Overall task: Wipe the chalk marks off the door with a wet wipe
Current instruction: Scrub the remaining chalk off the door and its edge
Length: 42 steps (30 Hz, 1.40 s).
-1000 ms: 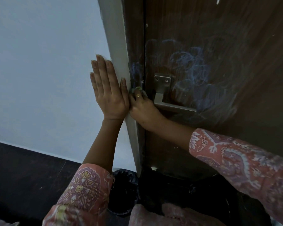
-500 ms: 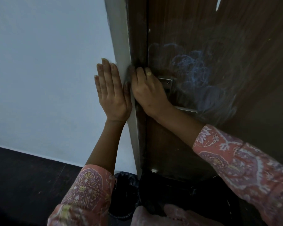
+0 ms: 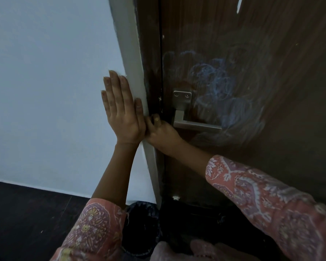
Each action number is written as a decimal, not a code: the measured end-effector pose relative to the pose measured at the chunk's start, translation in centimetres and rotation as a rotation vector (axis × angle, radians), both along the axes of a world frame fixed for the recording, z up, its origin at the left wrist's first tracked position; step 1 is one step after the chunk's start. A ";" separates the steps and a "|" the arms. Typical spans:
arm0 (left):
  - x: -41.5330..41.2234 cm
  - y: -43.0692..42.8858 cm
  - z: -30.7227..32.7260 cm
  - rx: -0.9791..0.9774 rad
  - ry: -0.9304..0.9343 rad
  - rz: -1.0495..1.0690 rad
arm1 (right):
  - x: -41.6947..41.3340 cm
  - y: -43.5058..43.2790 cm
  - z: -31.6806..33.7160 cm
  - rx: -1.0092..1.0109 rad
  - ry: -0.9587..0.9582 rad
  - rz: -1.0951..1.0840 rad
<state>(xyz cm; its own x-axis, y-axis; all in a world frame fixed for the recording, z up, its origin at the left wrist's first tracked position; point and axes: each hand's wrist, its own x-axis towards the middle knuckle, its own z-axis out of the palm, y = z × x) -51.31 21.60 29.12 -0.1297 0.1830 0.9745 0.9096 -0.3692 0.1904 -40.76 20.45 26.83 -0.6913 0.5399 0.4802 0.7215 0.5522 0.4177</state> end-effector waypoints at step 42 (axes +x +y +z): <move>-0.6 0.3 -0.8 0.024 0.080 0.002 | 4.5 0.0 8.7 0.064 0.691 0.031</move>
<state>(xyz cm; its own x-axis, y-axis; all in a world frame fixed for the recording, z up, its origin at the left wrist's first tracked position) -51.87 21.92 28.29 -0.0518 0.1597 0.9858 0.9223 -0.3710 0.1085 -36.30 20.47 35.48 -0.2300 0.4805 0.8463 0.8181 0.5664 -0.0993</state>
